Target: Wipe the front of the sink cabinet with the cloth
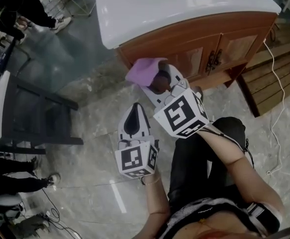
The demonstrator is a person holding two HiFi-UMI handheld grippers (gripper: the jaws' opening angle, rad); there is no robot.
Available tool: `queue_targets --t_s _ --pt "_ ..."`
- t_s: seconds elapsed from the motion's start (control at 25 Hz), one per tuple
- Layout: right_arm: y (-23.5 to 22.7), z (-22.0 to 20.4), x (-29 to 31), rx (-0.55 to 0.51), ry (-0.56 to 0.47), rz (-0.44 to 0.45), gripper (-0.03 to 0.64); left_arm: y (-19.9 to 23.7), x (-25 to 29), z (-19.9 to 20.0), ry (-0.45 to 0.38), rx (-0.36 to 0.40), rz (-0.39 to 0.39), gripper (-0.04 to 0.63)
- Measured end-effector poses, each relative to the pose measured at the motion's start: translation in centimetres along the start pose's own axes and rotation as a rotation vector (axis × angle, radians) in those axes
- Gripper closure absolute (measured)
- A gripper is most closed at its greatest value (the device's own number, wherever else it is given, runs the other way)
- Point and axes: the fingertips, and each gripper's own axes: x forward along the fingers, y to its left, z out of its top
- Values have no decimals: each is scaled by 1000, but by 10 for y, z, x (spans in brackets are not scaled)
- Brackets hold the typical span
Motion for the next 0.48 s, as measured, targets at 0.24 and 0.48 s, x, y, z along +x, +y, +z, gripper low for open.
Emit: queue_targets --t_s 0.24,0.48 --pt "-3 1 8 -82 -16 -69 456 3 -3 1 -2 2 24 595" --pt "-4 0 9 -83 -65 -87 456 10 0 -5 4 1 44 595"
